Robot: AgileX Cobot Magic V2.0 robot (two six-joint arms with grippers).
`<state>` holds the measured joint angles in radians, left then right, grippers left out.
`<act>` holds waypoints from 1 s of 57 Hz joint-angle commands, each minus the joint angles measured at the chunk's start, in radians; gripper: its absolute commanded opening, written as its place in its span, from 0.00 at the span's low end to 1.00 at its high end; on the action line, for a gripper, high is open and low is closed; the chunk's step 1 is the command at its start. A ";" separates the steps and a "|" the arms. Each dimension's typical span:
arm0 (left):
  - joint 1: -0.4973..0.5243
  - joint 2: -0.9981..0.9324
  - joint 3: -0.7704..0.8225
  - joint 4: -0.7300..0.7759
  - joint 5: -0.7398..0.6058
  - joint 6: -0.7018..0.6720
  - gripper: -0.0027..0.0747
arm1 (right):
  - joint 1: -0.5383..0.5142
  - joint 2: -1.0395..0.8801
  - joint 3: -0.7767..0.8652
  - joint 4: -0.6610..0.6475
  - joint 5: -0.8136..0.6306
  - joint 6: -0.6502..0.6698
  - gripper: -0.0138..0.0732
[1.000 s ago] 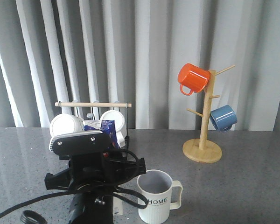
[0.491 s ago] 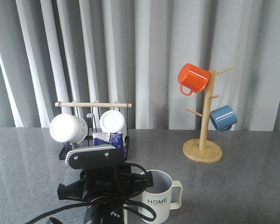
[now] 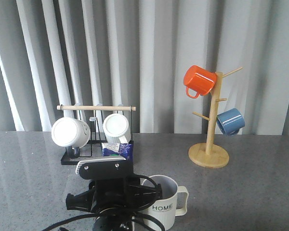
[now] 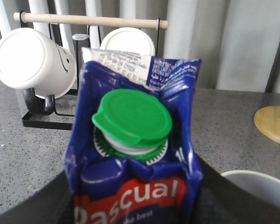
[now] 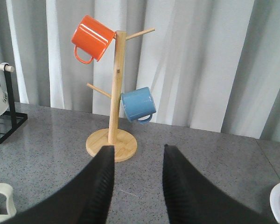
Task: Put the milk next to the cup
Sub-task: 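Lower the milk carton beside the HOME mug with the left gripper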
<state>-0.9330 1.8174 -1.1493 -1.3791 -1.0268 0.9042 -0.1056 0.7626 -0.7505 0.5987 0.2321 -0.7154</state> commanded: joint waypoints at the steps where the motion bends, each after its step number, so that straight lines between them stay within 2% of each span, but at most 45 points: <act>1: -0.004 -0.038 -0.027 0.056 -0.039 -0.008 0.26 | 0.002 -0.003 -0.027 0.008 -0.057 -0.001 0.46; 46: -0.004 -0.037 -0.027 0.057 -0.034 0.018 0.27 | 0.002 -0.003 -0.027 0.008 -0.057 -0.001 0.46; 57: -0.004 -0.037 -0.027 0.057 -0.034 0.027 0.32 | 0.002 -0.003 -0.027 0.008 -0.057 -0.001 0.46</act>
<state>-0.9330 1.8210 -1.1493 -1.3672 -1.0272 0.9128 -0.1056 0.7626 -0.7505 0.5987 0.2321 -0.7154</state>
